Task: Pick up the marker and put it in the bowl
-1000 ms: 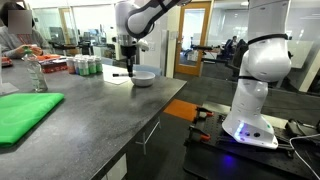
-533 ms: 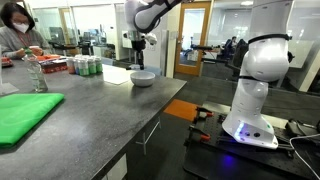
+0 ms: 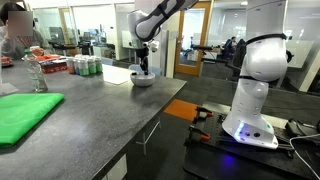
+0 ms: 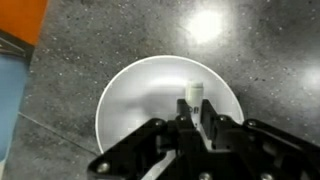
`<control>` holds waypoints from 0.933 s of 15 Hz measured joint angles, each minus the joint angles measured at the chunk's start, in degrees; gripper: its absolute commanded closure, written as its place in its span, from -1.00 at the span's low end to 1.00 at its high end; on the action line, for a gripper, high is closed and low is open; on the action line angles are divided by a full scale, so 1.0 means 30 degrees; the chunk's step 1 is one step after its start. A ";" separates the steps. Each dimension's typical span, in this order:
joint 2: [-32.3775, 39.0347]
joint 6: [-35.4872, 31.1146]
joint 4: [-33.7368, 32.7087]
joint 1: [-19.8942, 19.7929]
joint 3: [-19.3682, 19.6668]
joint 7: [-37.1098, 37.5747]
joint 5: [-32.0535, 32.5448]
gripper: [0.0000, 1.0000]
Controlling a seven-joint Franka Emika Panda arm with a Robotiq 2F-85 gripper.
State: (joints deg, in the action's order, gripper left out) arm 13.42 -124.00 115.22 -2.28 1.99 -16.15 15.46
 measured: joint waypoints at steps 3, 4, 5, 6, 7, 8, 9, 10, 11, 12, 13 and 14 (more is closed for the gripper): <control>0.0575 -0.0466 -0.0211 -0.0012 0.0132 0.0800 0.0058 0.03; 0.0629 -0.0498 -0.0280 -0.0012 0.0148 0.1064 0.0074 -0.12; 0.0626 -0.0499 -0.0349 -0.0012 0.0159 0.1207 0.0074 -0.25; 0.0585 -0.0498 -0.0430 -0.0008 0.0159 0.1412 0.0074 -0.39; 0.0462 -0.0498 -0.0473 0.0008 0.0159 0.1567 0.0080 -0.56; 0.0250 -0.0497 -0.0483 0.0042 0.0155 0.1803 0.0130 -0.69; -0.0064 -0.0496 -0.0469 0.0086 0.0141 0.1923 0.0135 -0.86; -0.0495 -0.0497 -0.0410 0.0121 0.0070 0.2029 0.0030 -0.97; -0.0982 -0.0496 -0.0321 0.0160 -0.0025 0.2039 -0.0195 -1.00; -0.1551 -0.0496 -0.0151 0.0207 -0.0149 0.2042 -0.0642 -1.00; -0.2131 -0.0493 0.0081 0.0220 -0.0319 0.2042 -0.1221 -1.00; -0.2673 -0.0497 0.0323 0.0241 -0.0470 0.2042 -0.1825 -1.00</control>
State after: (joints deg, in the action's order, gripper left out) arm 5.40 -125.49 116.18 -1.56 0.58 -10.03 9.98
